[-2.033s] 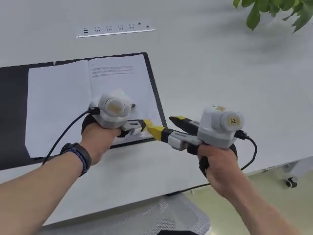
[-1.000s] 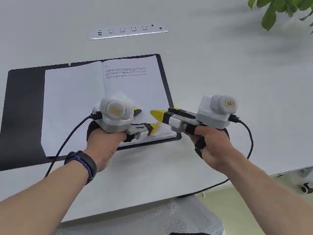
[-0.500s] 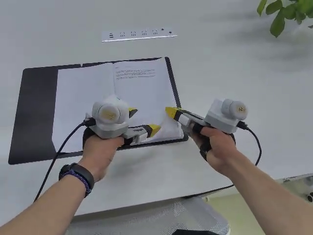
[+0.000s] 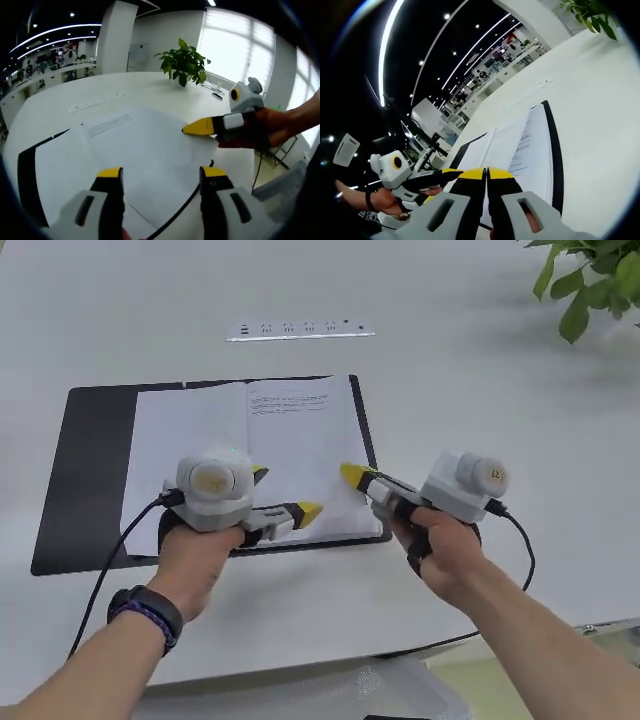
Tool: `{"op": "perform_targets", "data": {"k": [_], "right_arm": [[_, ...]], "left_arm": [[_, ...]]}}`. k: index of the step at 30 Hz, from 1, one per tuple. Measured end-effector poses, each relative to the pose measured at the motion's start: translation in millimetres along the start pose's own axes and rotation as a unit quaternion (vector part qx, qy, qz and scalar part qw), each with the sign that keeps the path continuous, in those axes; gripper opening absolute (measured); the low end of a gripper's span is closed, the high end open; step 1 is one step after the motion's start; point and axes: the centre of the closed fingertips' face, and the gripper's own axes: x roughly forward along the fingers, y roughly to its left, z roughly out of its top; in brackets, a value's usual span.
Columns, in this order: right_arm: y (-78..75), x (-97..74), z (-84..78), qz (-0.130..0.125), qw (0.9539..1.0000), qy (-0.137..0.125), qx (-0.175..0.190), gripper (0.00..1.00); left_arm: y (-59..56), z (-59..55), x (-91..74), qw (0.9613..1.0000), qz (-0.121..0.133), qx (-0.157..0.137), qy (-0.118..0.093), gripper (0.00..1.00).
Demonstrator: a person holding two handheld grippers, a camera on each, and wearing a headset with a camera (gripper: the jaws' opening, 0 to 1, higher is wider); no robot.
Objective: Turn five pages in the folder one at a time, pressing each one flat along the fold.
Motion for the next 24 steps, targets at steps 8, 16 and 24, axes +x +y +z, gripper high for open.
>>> {"op": "perform_targets", "data": {"k": [8, 16, 24], "right_arm": [[22.6, 9.6, -0.4, 0.012, 0.9999, 0.001, -0.009, 0.0], [34.9, 17.1, -8.8, 0.019, 0.9997, 0.009, -0.013, 0.0], [49.4, 27.3, -12.1, 0.029, 0.9994, 0.011, -0.017, 0.0]], "left_arm": [[21.3, -9.0, -33.0, 0.9993, 0.033, -0.014, -0.006, 0.63], [36.5, -9.4, -60.2, 0.9983, 0.057, 0.001, -0.01, 0.64], [47.2, -14.6, -73.3, 0.9976, 0.067, 0.0, -0.017, 0.66]]}}
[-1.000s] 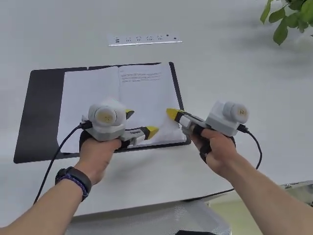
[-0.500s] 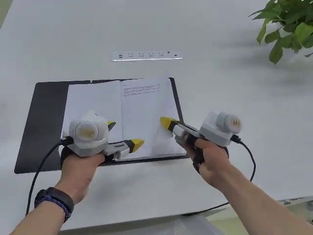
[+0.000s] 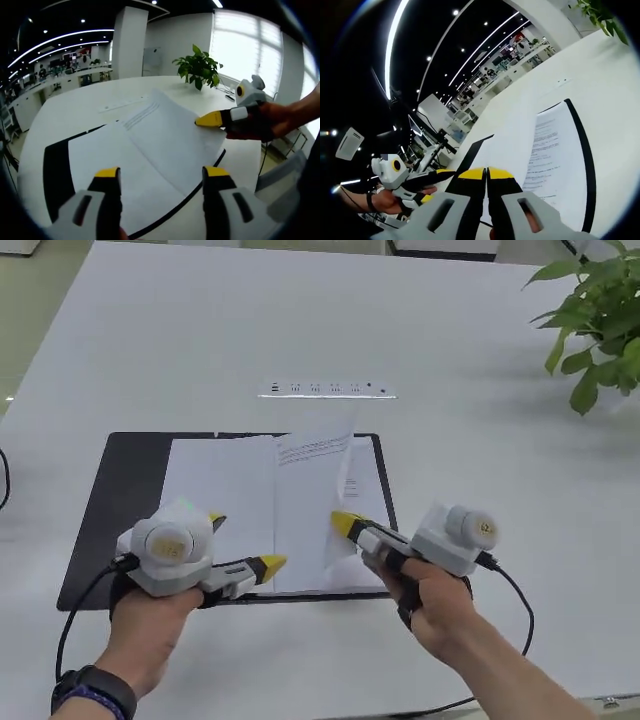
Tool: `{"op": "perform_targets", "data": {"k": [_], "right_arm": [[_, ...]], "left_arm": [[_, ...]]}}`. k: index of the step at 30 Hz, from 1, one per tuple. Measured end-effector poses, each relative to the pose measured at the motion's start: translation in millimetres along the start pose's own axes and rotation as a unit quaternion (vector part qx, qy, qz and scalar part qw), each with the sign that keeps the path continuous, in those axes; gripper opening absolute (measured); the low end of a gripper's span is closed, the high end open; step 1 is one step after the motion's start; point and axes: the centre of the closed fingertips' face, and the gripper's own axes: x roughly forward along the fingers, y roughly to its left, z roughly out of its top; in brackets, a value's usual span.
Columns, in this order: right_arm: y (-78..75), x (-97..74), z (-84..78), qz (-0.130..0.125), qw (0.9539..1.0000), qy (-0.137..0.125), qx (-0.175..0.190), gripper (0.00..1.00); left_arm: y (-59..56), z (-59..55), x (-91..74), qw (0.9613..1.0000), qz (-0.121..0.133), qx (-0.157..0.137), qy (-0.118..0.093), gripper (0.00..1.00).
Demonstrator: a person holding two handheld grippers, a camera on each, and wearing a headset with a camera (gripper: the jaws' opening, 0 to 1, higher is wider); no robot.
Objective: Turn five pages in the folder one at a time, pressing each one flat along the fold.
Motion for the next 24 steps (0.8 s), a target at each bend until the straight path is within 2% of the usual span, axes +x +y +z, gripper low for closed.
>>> {"op": "perform_targets", "data": {"k": [16, 24], "right_arm": [[22.6, 16.1, -5.9, 0.012, 0.9998, 0.003, -0.013, 0.0], [36.1, 27.5, -9.8, 0.017, 0.9997, 0.004, -0.016, 0.0]], "left_arm": [[17.6, 4.8, -25.7, 0.9996, 0.015, -0.009, -0.022, 0.68], [22.4, 1.7, -40.4, 0.9994, 0.019, -0.014, -0.025, 0.69]]}}
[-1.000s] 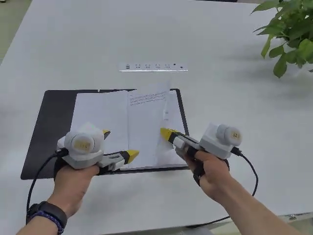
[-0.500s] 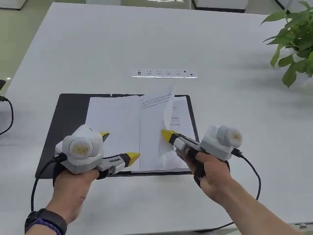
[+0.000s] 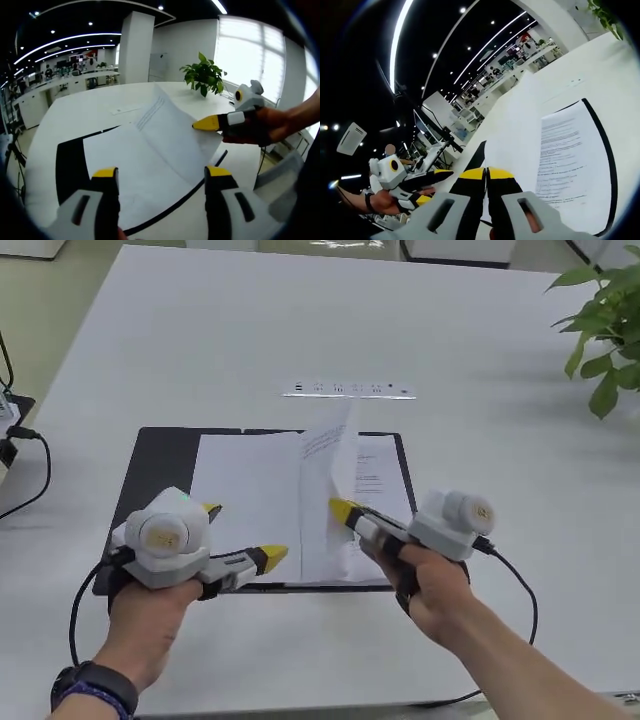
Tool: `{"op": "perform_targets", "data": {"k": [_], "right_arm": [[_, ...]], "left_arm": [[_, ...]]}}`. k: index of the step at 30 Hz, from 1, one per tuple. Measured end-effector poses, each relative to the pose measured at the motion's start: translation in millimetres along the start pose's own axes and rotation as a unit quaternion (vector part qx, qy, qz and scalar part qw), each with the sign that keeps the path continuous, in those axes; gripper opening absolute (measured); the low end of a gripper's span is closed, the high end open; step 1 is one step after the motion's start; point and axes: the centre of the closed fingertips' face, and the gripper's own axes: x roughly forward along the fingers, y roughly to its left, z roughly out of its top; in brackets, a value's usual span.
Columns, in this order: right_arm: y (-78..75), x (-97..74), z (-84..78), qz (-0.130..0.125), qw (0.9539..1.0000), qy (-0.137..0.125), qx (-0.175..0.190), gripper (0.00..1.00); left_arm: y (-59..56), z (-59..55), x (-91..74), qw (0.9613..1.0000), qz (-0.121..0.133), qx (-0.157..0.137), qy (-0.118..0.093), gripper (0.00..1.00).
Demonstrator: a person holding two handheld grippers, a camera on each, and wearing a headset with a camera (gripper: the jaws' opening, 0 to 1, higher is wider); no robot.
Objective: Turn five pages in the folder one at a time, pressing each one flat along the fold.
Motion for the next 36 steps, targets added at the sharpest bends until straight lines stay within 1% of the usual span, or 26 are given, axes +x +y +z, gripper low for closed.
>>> {"op": "perform_targets", "data": {"k": [6, 8, 10, 13, 17, 22, 29, 34, 36], "right_arm": [[12.6, 13.1, -5.2, 0.009, 0.9999, 0.006, -0.002, 0.0], [17.2, 18.5, -6.9, 0.013, 0.9999, 0.007, -0.001, 0.0], [22.5, 23.8, -8.4, 0.017, 0.9998, 0.009, -0.001, 0.0], [31.0, 32.3, -12.4, 0.025, 0.9996, 0.015, -0.005, 0.0], [38.4, 40.1, -18.1, 0.032, 0.9992, 0.022, -0.005, 0.0], [48.5, 49.9, -26.4, 0.041, 0.9986, 0.032, -0.005, 0.0], [59.4, 62.2, -34.1, 0.048, 0.9981, 0.04, -0.003, 0.0], [67.3, 71.9, -42.5, 0.053, 0.9975, 0.048, -0.001, 0.0], [69.8, 75.2, -45.6, 0.054, 0.9973, 0.049, 0.001, 0.0]], "left_arm": [[10.4, -2.9, -10.4, 0.9999, 0.007, -0.006, -0.005, 0.7], [12.0, -4.8, -13.6, 0.9999, 0.008, -0.013, -0.007, 0.7], [12.3, -6.9, -17.1, 0.9999, 0.009, -0.011, -0.006, 0.7], [17.5, -10.0, -24.5, 0.9998, 0.014, -0.014, -0.006, 0.7], [23.8, -13.8, -32.4, 0.9996, 0.021, -0.019, -0.007, 0.7], [28.3, -16.1, -41.2, 0.9993, 0.027, -0.023, -0.011, 0.7], [35.5, -19.7, -50.9, 0.9993, 0.03, -0.02, -0.011, 0.7], [44.2, -21.1, -60.3, 0.999, 0.035, -0.024, -0.016, 0.7], [45.9, -23.7, -63.7, 0.9991, 0.035, -0.02, -0.013, 0.7]]}}
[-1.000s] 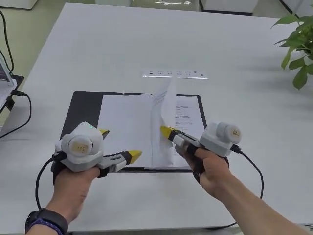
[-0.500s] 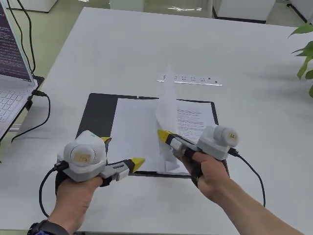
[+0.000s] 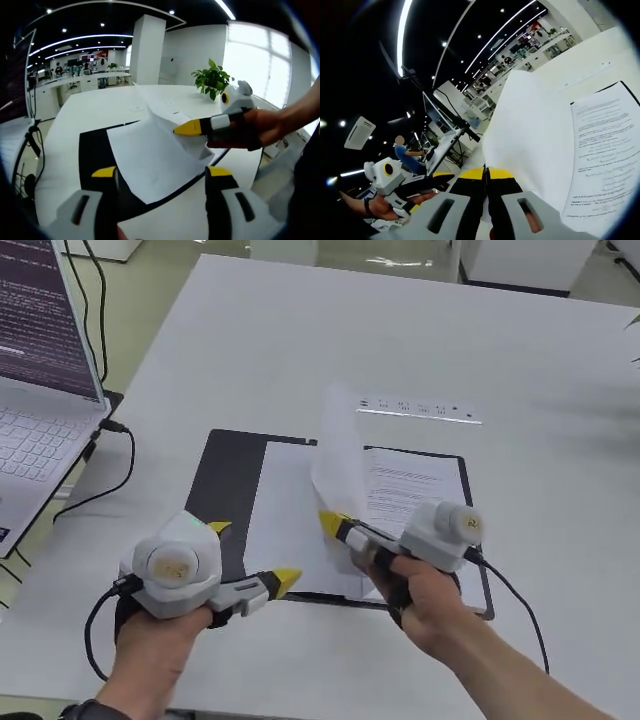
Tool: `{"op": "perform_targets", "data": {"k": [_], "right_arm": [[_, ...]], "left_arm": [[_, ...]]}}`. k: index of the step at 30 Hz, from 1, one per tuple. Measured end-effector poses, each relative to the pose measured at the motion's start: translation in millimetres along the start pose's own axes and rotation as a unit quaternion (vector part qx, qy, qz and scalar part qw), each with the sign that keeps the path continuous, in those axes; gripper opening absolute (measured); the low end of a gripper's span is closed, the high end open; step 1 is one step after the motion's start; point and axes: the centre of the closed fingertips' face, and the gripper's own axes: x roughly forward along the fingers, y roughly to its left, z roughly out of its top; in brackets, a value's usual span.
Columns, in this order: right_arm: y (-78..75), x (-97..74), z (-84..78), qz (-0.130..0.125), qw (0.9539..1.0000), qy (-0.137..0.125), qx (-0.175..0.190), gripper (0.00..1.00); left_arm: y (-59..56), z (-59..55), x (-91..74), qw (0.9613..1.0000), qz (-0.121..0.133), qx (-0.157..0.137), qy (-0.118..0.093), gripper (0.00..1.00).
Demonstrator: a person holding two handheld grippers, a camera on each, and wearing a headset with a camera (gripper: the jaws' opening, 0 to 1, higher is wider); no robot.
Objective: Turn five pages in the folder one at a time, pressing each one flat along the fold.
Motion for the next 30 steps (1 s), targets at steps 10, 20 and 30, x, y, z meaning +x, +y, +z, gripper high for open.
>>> {"op": "perform_targets", "data": {"k": [10, 20, 30], "right_arm": [[3.8, 23.3, -13.5, 0.003, 0.9998, 0.013, 0.011, 0.0], [10.0, 45.0, -30.1, 0.01, 0.9991, 0.035, 0.021, 0.0], [0.3, 65.4, -50.1, -0.004, 0.9976, 0.053, 0.045, 0.0]], "left_arm": [[14.7, -5.8, -14.7, 0.9999, 0.009, -0.007, -0.003, 0.7], [26.1, -5.9, -23.2, 0.9997, 0.015, -0.015, -0.01, 0.7], [31.5, -6.9, -27.8, 0.9994, 0.019, -0.027, -0.01, 0.7]]}}
